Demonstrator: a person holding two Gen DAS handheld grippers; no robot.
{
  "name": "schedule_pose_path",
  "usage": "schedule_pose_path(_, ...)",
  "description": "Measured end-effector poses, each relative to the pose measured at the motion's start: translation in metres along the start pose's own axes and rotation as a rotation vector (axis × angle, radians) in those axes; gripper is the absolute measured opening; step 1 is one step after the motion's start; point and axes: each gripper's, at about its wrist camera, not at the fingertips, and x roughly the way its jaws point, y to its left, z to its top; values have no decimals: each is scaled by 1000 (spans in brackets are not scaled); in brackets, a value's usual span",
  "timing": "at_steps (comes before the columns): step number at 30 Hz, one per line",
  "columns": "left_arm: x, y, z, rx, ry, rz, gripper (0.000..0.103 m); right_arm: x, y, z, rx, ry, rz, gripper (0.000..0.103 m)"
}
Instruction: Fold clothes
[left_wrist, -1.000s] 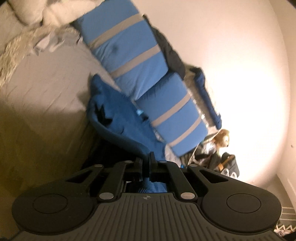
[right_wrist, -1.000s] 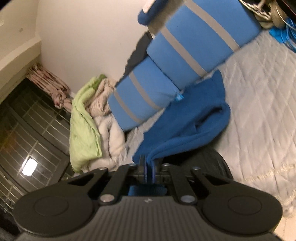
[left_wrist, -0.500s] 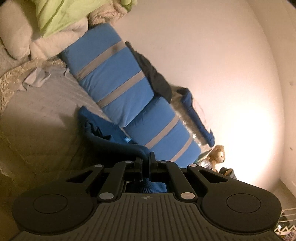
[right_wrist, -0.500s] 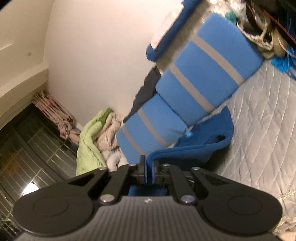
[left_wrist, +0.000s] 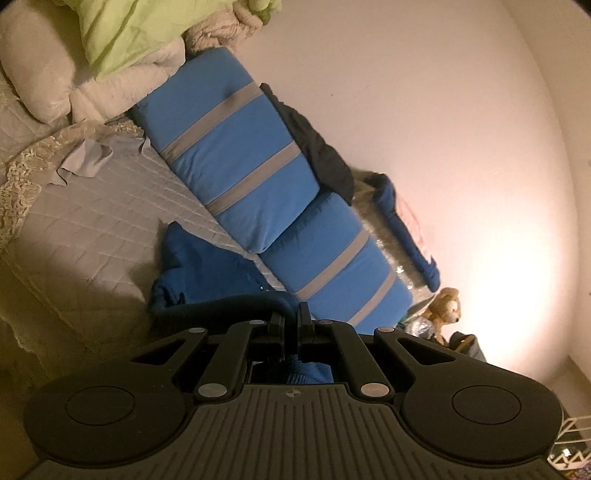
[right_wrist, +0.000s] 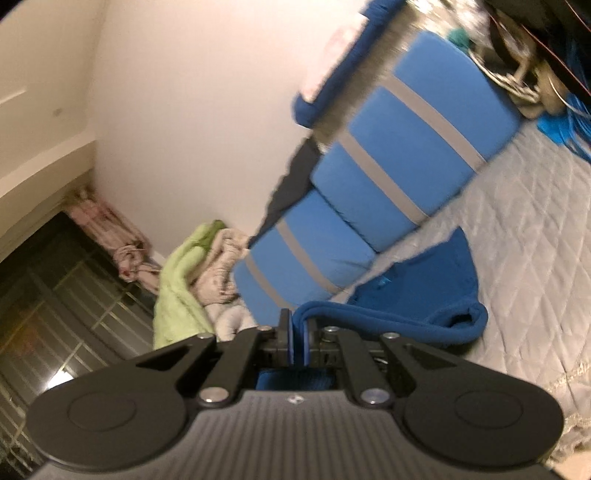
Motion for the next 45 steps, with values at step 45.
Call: schedule_pose_path(45,217,13,103,89,188,201,5,181,-59,90,-77,113,-359,5)
